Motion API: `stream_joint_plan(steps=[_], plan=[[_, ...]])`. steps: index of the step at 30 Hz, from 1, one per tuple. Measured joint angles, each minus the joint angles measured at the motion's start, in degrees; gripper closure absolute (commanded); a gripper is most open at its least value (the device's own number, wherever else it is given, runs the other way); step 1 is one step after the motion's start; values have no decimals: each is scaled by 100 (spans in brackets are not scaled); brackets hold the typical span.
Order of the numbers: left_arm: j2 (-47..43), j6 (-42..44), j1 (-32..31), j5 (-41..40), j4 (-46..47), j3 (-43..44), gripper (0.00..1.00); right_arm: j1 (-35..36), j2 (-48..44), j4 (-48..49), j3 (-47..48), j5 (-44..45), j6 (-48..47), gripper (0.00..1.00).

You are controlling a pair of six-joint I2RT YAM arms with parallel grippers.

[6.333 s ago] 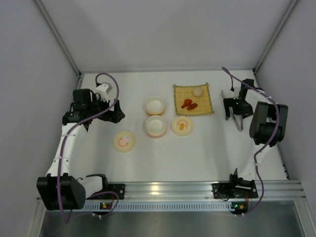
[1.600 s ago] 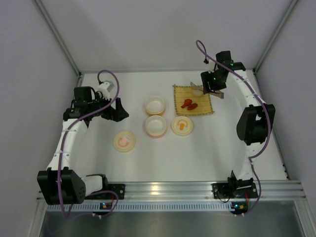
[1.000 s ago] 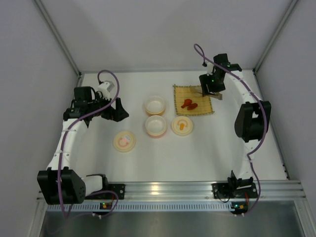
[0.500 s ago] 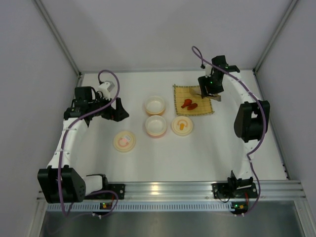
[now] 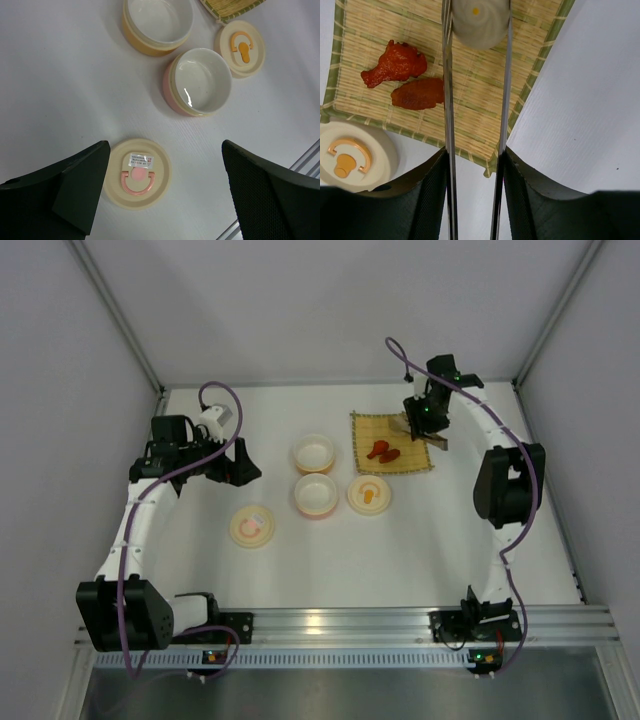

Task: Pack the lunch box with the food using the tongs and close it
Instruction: Pick up the fake food from the plate, then place the fake food in the packing box.

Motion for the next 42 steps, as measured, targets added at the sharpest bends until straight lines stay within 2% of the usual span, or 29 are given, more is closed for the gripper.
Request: stream_joint_plan(steps=[4, 11, 23, 34, 42], plan=[[0, 0, 0, 2, 0, 0, 2, 0, -2, -9, -37, 31, -42, 64], [0, 0, 0, 0, -2, 0, 2, 0, -210, -37, -70, 15, -70, 70], [0, 0, 0, -2, -2, 0, 2, 94, -850, -175, -70, -343, -83, 71], [0, 0, 72, -24, -24, 0, 2, 1388, -1427, -299, -55, -658, -170, 70], [245, -109, 776, 380, -131, 173, 2, 2046, -1412, -389, 33, -706, -173, 70]])
